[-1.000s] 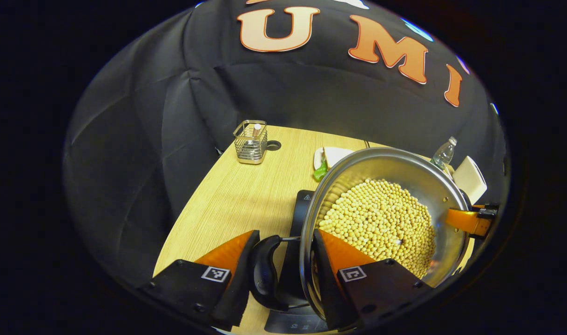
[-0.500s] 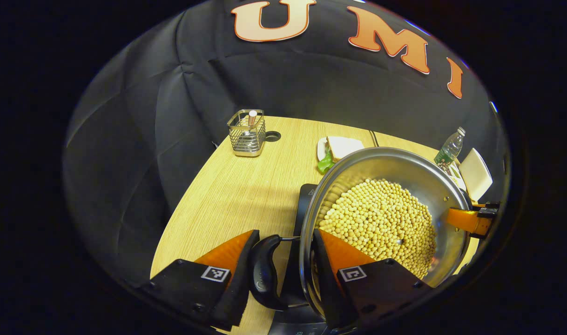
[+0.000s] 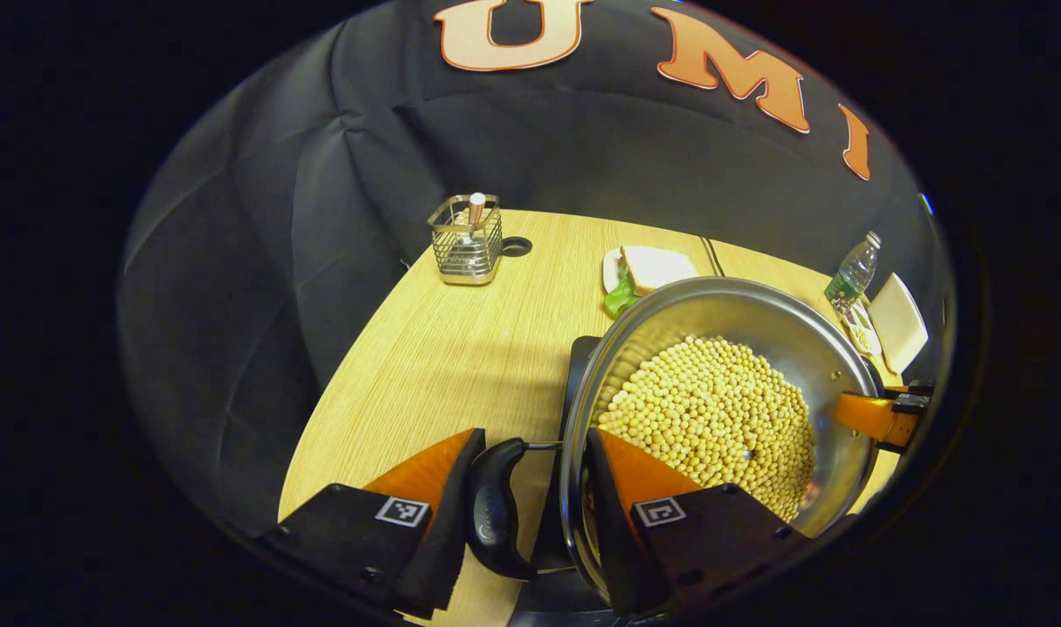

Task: First push the handle of the pot to place it horizontally, then grasp the pot with both hands and set it on the induction cooktop.

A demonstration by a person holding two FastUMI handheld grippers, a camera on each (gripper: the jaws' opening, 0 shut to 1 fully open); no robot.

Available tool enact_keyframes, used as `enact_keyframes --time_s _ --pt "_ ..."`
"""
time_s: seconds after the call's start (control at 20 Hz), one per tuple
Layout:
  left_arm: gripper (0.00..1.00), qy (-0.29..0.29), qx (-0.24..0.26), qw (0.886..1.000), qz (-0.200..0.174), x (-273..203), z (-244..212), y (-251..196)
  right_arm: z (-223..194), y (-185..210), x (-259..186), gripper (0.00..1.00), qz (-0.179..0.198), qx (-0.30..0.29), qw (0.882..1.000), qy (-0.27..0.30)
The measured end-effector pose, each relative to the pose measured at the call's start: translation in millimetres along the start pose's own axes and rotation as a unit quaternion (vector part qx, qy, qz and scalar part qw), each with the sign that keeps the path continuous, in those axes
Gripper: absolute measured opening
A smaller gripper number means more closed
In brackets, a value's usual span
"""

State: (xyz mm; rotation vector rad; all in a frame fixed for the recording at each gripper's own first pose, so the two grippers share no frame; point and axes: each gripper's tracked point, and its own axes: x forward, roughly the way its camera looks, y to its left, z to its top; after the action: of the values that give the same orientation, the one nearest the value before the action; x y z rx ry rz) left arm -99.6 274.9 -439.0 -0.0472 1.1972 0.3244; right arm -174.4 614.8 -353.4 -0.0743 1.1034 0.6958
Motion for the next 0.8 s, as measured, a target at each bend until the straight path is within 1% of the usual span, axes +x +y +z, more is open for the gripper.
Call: enact_keyframes --time_s 0.1,0.2,0.25,0.3,0.35,0.4,0.5,0.55,0.65,0.8 --pt "0.71 0.0 0.001 1.0 -0.003 1.8 -3.5 -0.9 0.8 -1.4 0.0 0.5 0.001 0.0 1.0 -0.004" --pt "0.7 0.002 -0.002 1.0 -0.003 1.8 -4.0 -0.3 1.4 -1.8 0.9 0.54 0.004 0.001 1.0 -0.006" --pt "0.75 0.001 0.0 1.0 -0.001 2.0 -4.9 0.4 1.6 -2.5 2.2 0.54 0.004 -0.001 1.0 -0.008" --pt "0.76 0.0 0.004 1.0 0.004 2.7 -5.6 -1.6 0.7 -3.0 2.2 0.6 0.0 -0.004 1.0 -0.008" --pt "0.8 0.001 0.018 1.0 0.009 3.4 -6.6 -2.4 1.0 -3.6 1.1 0.64 -0.004 -0.008 1.0 -0.01" --pt "0.82 0.0 0.03 0.999 0.018 0.7 -7.8 -2.8 0.8 -2.3 -0.3 0.66 -0.007 -0.014 1.0 -0.013" --pt "0.86 -0.018 0.038 0.999 0.026 -4.0 -3.1 -10.1 0.8 0.5 -5.1 0.72 0.0 -0.023 1.0 -0.018" --pt "0.89 -0.026 0.039 0.998 0.031 -8.6 1.0 -10.2 3.9 -1.8 -8.9 0.8 0.004 -0.022 0.999 -0.023" --pt "0.95 -0.036 0.047 0.997 0.046 -23.7 4.8 -2.6 12.2 -7.1 -22.1 0.86 0.015 -0.011 0.999 -0.038" --pt "0.95 -0.069 0.05 0.994 0.062 -47.8 22.6 -1.0 27.3 -25.9 -50.6 0.87 0.033 0.013 0.997 -0.072"
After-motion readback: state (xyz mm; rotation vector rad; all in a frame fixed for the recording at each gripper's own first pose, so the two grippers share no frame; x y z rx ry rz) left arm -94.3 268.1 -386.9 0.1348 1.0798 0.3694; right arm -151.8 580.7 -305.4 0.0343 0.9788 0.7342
